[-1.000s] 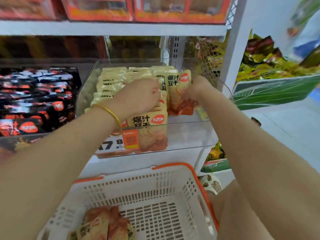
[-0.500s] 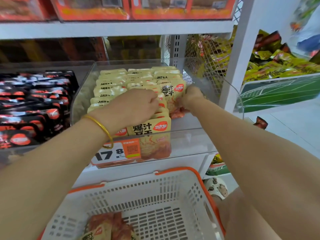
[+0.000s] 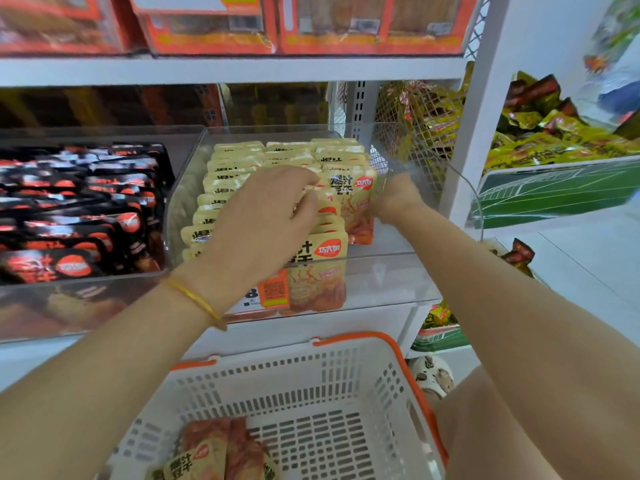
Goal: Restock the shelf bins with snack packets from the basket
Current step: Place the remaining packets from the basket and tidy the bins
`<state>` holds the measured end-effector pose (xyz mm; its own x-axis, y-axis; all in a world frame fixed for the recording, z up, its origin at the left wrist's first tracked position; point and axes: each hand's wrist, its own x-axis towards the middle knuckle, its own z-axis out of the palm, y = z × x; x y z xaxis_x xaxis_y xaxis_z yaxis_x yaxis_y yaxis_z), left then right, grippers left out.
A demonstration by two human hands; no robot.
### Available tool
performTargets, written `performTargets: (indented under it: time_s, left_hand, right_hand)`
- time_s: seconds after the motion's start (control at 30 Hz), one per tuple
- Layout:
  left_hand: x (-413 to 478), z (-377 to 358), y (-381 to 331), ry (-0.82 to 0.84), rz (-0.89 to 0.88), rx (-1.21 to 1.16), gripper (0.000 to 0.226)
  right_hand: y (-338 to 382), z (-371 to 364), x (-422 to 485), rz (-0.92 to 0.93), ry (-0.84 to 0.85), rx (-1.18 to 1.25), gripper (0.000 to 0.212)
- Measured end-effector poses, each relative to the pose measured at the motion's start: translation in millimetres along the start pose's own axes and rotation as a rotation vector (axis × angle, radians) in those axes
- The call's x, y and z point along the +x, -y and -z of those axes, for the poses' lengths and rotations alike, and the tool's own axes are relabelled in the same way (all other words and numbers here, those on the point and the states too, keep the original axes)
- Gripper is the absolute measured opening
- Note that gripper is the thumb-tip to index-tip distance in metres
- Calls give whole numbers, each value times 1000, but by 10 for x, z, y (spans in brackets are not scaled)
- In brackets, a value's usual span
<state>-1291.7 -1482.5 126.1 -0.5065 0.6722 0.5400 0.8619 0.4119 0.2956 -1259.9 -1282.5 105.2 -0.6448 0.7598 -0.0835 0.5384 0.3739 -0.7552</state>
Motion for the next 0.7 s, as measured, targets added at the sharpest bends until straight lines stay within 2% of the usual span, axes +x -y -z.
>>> performTargets:
  time_s: [0.03, 0.1, 0.17, 0.23, 0.27, 0.4, 0.47, 0.57, 0.67, 0.7]
  left_hand:
    - [-148, 63, -42, -97, -42, -38, 31]
    - [-511, 138, -82, -176, -111, -92, 29]
    - [-932, 75, -8, -98, -137, -94, 30]
    - [-1353, -104, 171, 97, -103, -41, 31]
    - [-1535, -217, 289, 218, -70, 1, 32]
    - [-2008, -586, 850, 743, 199, 230, 24]
    - [-2143, -656, 1025, 894, 280, 295, 20]
    - [-2267, -729, 1148, 986, 336, 278, 14]
    - [-2312, -819, 1214, 983, 379, 248, 12]
    - [-2317, -842, 1232, 976, 389, 243, 12]
  right_hand:
    - [28, 79, -148, 70, -78, -19, 52]
    - [70, 218, -659, 256, -196, 30, 36]
    - [1, 224, -1136, 388, -146, 182, 26]
    - [-123, 26, -1519, 433, 65, 242, 27]
    - [-193, -163, -1647, 398, 207, 207, 27]
    - [-636, -1316, -1725, 300, 697, -354, 8]
    - [-986, -1852, -1716, 300, 864, -539, 23]
    - [-1592, -2552, -1831, 361, 1009, -628, 46]
    - [-2144, -3189, -2039, 432, 1031, -750, 100]
    - [-2268, -3322, -2120, 417, 1041, -812, 110]
